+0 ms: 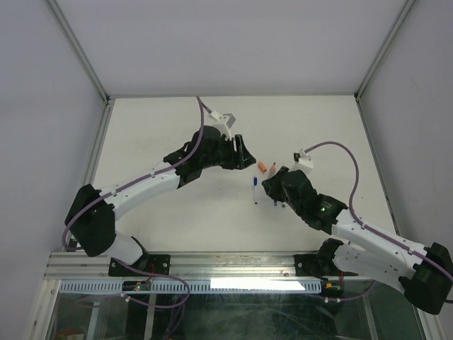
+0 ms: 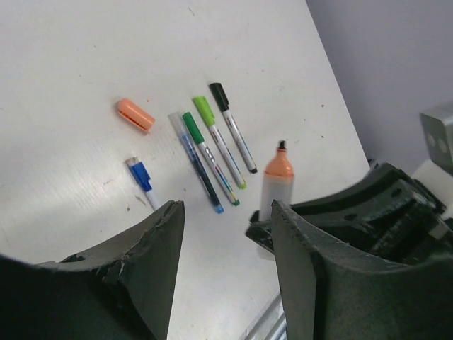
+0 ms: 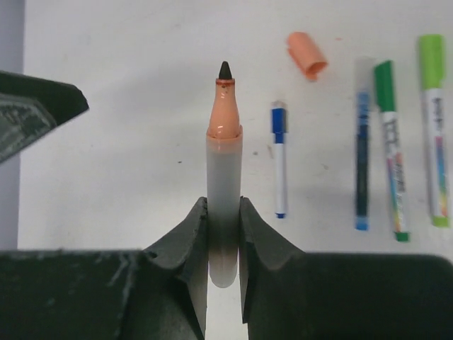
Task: Insert the pens into the pen caps
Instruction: Pick up the pen from the center of the board, then insert the pen cap onto the pen.
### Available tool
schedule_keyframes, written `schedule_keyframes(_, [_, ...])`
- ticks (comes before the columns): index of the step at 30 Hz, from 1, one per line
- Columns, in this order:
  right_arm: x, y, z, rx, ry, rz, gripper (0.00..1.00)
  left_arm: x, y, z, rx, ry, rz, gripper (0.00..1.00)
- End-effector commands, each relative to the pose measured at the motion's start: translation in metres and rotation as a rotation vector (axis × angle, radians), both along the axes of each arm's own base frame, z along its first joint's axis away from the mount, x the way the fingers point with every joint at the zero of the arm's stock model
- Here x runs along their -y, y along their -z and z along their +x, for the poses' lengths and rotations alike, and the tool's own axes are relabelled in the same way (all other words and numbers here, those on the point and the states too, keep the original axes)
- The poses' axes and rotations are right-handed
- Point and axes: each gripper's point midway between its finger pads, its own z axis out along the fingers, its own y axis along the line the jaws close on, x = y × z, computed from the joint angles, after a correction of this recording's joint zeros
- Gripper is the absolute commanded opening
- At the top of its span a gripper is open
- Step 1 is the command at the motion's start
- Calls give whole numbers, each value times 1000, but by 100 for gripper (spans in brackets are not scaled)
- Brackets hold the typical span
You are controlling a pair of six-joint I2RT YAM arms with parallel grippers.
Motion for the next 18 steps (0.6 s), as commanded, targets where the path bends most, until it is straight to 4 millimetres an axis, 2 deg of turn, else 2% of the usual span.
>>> schedule_keyframes(1, [51, 1, -7, -31, 191, -62, 0, 16, 16, 20, 4, 7, 79, 52])
schedule_keyframes(9, [79, -14, -19, 9, 246, -47, 0, 43, 65, 44, -101, -45, 118, 50])
schedule_keyframes(14, [87, -13, -23, 17, 256, -43, 0, 50, 87, 62, -142, -141, 169, 51])
schedule_keyframes(18, [88, -10, -26, 14, 251, -42, 0, 56, 97, 76, -167, -200, 201, 51])
